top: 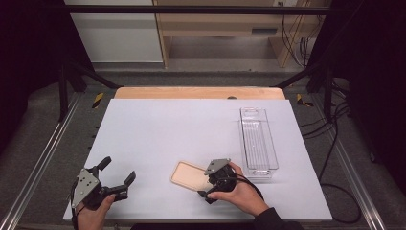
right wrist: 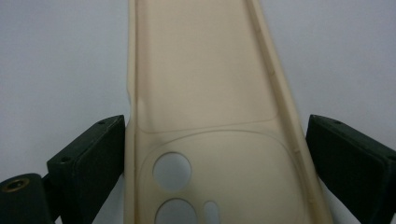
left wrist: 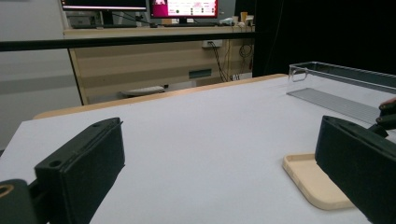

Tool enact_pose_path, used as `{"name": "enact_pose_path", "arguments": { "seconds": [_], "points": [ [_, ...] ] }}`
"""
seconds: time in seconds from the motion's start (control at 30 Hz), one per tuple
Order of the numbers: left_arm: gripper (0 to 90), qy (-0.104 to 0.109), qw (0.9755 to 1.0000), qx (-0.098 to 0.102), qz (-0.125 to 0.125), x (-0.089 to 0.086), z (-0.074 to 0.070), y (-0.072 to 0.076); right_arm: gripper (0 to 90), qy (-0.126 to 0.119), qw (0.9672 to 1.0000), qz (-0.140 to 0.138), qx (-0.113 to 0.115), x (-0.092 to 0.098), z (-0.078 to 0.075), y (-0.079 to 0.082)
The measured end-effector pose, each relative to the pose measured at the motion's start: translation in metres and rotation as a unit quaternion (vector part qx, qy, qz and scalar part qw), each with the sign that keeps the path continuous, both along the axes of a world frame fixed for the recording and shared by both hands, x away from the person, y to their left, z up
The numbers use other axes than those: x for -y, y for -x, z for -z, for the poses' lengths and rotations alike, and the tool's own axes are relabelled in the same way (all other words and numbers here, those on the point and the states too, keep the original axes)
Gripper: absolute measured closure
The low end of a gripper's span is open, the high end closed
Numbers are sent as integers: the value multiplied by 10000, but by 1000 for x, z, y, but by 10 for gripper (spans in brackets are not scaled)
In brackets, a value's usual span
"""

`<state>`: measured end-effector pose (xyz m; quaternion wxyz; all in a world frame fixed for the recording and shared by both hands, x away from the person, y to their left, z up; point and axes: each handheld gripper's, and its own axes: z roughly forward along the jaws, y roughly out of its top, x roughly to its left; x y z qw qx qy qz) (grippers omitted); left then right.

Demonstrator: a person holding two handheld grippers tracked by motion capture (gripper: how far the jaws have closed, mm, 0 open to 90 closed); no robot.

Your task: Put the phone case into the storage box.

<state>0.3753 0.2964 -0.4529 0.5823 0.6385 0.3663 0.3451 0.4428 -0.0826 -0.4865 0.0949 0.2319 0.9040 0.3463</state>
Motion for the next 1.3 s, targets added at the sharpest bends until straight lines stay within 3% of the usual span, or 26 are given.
{"name": "enact_pose_path", "arguments": {
  "seconds": [0.07, 0.4, 0.67, 0.87, 1.0, 1.17, 1.3],
  "points": [
    [8, 18, 10000, 8, 0, 0, 0, 1, 76, -137, 9999, -6, 30, 4, 2, 1],
    [8, -83, 9999, 10, 78, 4, 0, 1, 106, -320, 9993, 92, 151, 10, 5, 8],
    [9, -167, 9998, 25, 129, 7, -2, 1, 136, -340, 9991, 253, -8, 10, 0, 8],
    [10, -409, 9989, 29, 210, 15, -2, 2, 149, -208, 9992, 331, -17, 5, -12, 7],
    [10, -644, 9973, 66, 357, 24, -4, 3, 153, -220, 9988, 430, -99, 3, -24, 4],
    [9, -995, 9933, 161, 563, 40, -5, 2, 157, -138, 9990, 428, -39, 0, -45, -1],
    [12, -1172, 9904, 82, 732, 52, -3, 4, 164, -2, 9991, 411, -98, -3, -48, -6]
  ]
}}
